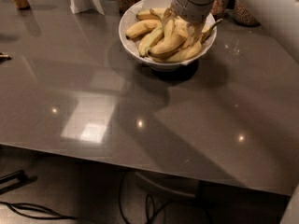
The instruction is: Pick banana from white bowl
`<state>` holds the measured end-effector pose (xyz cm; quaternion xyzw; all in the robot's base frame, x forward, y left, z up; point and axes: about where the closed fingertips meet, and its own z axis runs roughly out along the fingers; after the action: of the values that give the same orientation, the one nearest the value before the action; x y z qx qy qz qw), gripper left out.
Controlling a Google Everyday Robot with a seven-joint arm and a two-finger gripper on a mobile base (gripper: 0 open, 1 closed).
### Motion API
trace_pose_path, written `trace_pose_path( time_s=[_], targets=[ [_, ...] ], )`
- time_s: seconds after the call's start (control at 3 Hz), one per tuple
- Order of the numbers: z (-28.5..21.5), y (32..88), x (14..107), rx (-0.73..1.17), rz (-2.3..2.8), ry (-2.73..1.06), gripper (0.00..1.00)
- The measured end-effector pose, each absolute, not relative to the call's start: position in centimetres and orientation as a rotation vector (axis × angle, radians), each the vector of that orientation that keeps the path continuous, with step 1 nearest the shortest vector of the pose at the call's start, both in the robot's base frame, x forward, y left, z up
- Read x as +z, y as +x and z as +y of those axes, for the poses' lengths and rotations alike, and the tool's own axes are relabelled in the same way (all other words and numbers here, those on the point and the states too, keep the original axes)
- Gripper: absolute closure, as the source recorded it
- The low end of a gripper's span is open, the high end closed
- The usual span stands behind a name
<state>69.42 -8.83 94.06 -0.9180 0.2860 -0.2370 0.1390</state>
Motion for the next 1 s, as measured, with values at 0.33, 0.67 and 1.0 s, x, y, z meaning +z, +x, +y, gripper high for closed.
trace_pose_path(
  time_s=[0.33, 0.67, 1.0],
  targets=[
    [-8.76, 69.39, 93.63, -0.669, 0.823, -2.667, 0.39],
    [-8.77, 69.37, 93.37, -0.662, 0.823, -2.676, 0.4],
    [-9.02, 69.33, 92.81, -0.653, 0.829, -2.7, 0.59]
  ],
)
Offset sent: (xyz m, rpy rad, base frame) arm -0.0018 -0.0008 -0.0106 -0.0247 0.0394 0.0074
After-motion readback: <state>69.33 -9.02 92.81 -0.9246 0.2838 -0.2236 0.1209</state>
